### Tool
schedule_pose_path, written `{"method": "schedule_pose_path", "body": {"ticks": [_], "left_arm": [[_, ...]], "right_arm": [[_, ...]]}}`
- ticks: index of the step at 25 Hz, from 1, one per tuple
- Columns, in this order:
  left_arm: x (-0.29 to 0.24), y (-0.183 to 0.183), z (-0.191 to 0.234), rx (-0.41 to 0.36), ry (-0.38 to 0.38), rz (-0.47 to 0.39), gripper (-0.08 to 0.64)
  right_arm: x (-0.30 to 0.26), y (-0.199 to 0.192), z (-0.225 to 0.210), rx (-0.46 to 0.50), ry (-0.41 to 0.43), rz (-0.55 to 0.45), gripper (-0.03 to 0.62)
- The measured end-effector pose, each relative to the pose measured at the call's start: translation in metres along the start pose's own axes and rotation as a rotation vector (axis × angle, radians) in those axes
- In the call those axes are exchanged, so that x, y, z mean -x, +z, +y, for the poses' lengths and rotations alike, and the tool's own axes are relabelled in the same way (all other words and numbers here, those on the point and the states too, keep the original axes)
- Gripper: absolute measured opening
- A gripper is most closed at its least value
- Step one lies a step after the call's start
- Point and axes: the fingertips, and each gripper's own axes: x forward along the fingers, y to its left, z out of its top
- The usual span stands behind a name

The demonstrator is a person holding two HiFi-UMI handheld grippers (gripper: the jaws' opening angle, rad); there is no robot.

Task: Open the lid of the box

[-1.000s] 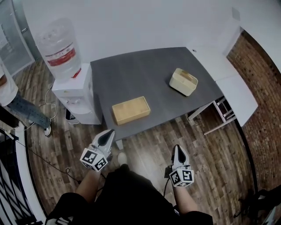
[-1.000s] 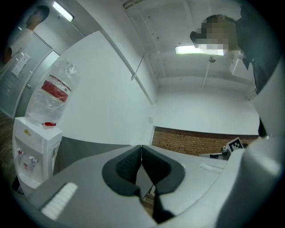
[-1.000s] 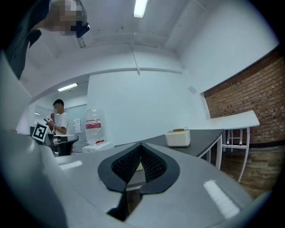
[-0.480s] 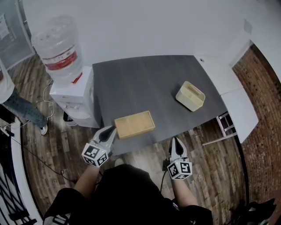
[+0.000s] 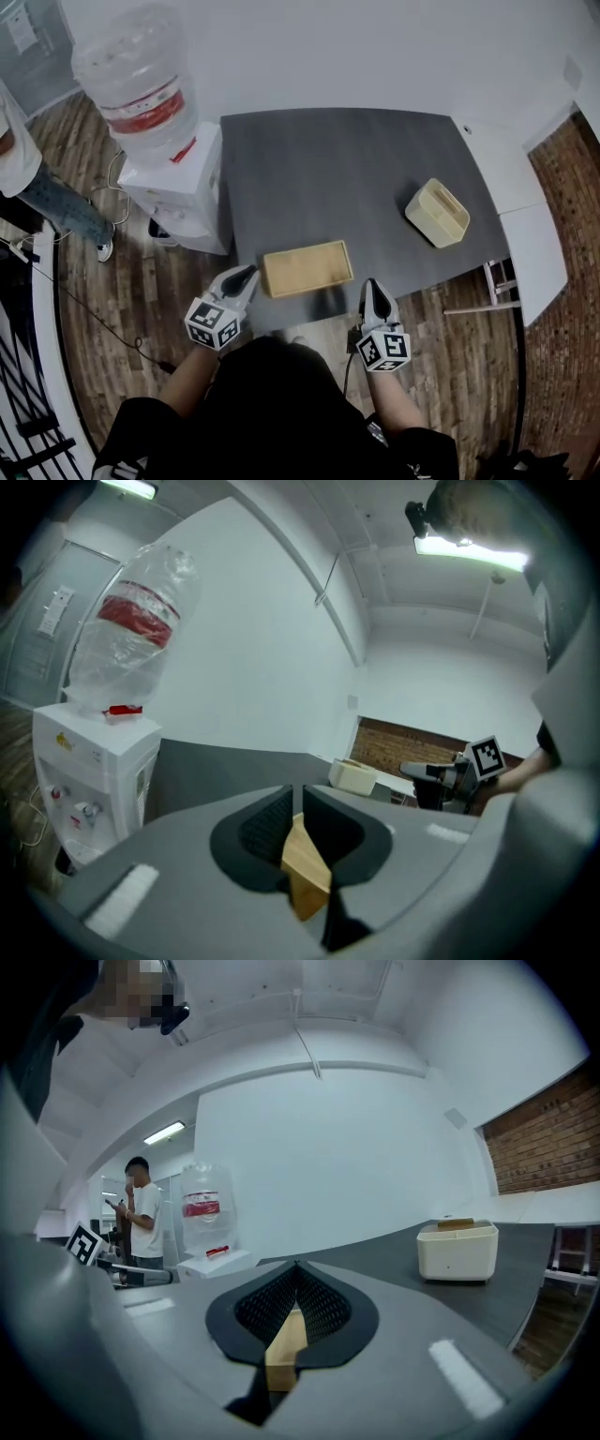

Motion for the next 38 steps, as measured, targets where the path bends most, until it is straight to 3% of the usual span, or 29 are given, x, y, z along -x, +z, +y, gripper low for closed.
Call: {"method": "schedule_pose_path", "body": {"ticks": [5, 9, 12, 16, 21, 29, 35, 38], "left_arm": [[-0.011, -0.026, 0.009, 0.098, 0.054, 0.089, 0.039], [-0.021, -0.047, 0.012, 0.184, 0.096, 0.168, 0.095], [-0.029, -0.057, 0.014, 0.226, 0.123, 0.204, 0.11], [-0.037, -0.062, 0.021, 0.217, 0.17, 0.239, 0.11], [-0.045, -0.068, 0.03, 0.242, 0.208, 0.279, 0.11], [-0.05, -0.078, 0.03, 0.281, 0.186, 0.333, 0.11], [-0.049, -0.089, 0.03, 0.322, 0.182, 0.355, 0.083], [-0.049, -0.089, 0.029, 0.308, 0.181, 0.361, 0.084]], "right_arm": [[-0.01, -0.016, -0.025, -0.002, -0.022, 0.059, 0.003], [-0.02, -0.032, -0.037, 0.009, 0.015, 0.136, 0.011], [-0.037, -0.046, -0.041, -0.001, 0.066, 0.215, 0.064], [-0.061, -0.066, -0.041, -0.019, 0.127, 0.318, 0.121], [-0.087, -0.082, -0.044, -0.044, 0.154, 0.389, 0.133], [-0.104, -0.099, -0.033, -0.033, 0.225, 0.484, 0.14], [-0.108, -0.107, -0.033, -0.03, 0.219, 0.522, 0.131], [-0.107, -0.111, -0.036, -0.019, 0.223, 0.54, 0.12]]}}
